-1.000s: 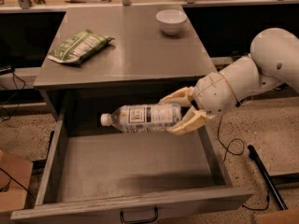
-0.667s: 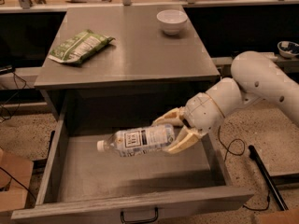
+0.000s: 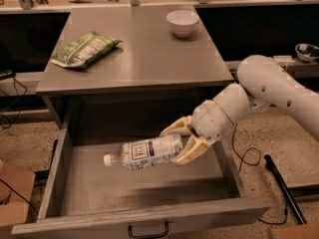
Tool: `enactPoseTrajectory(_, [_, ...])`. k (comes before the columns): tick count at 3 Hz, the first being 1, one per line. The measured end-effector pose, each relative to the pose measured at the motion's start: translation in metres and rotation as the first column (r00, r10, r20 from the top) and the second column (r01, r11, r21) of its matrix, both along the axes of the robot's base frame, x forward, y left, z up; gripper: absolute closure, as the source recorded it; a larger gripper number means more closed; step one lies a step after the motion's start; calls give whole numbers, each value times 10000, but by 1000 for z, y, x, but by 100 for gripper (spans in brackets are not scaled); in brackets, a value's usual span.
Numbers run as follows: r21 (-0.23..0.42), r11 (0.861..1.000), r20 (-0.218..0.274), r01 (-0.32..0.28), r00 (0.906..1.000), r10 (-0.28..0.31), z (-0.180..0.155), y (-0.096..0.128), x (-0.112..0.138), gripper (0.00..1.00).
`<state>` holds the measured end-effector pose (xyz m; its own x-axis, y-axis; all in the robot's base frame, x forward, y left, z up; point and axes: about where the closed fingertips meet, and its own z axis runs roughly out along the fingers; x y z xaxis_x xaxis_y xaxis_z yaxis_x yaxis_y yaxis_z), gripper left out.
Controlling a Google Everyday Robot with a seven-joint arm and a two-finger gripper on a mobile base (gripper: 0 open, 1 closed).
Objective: Place blue plastic bottle into top drawer
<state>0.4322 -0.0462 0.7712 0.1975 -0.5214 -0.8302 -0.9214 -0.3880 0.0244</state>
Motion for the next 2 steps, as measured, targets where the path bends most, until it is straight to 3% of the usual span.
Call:
enactPoseTrajectory(1, [-528,9979,-720,377,9965,-414,-37,1,11,100])
enactPoseTrajectory(2, [-1219,9872,-1762,1024,9766,-1231,-99,1,19,98])
